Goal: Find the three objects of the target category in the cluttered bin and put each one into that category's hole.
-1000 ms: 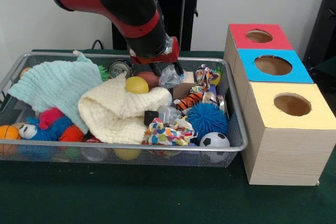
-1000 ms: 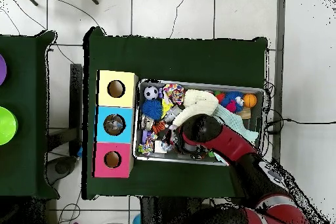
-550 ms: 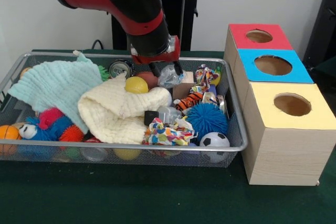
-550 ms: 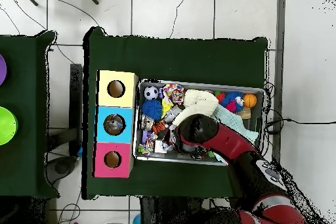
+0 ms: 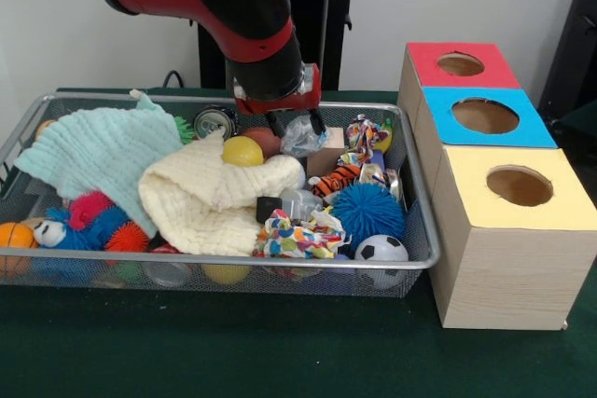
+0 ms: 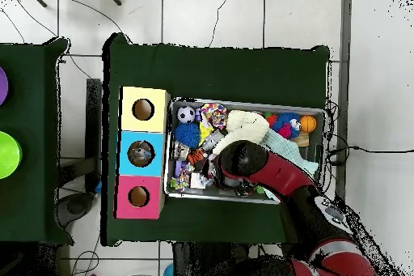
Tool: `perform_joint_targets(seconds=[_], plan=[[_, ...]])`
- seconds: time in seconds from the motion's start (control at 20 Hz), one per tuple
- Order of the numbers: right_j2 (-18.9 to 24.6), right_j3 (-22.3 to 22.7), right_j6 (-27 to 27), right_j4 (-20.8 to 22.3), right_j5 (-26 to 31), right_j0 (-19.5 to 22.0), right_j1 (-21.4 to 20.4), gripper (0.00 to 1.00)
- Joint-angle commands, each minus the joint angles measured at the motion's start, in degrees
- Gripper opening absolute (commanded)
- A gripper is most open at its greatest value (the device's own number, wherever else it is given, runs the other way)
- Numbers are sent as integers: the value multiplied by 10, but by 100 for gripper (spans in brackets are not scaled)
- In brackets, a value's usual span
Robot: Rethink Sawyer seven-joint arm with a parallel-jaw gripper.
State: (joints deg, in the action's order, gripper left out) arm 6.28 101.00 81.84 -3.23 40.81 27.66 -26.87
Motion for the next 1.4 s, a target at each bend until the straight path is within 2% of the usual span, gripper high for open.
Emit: perform_joint_targets(seconds=[0.05,0.1,0.25,0.95,1.05,1.15,1.4], plan=[[40,-15,35,25,-92,17,26,100],[46,-11,32,21,-94,24,29,0],[68,-1,16,15,-105,42,34,0],[85,-8,19,27,-106,54,33,0],[86,-7,18,35,-121,54,31,0],[80,1,40,28,-137,59,25,0],[100,30,65,7,-197,94,29,0]])
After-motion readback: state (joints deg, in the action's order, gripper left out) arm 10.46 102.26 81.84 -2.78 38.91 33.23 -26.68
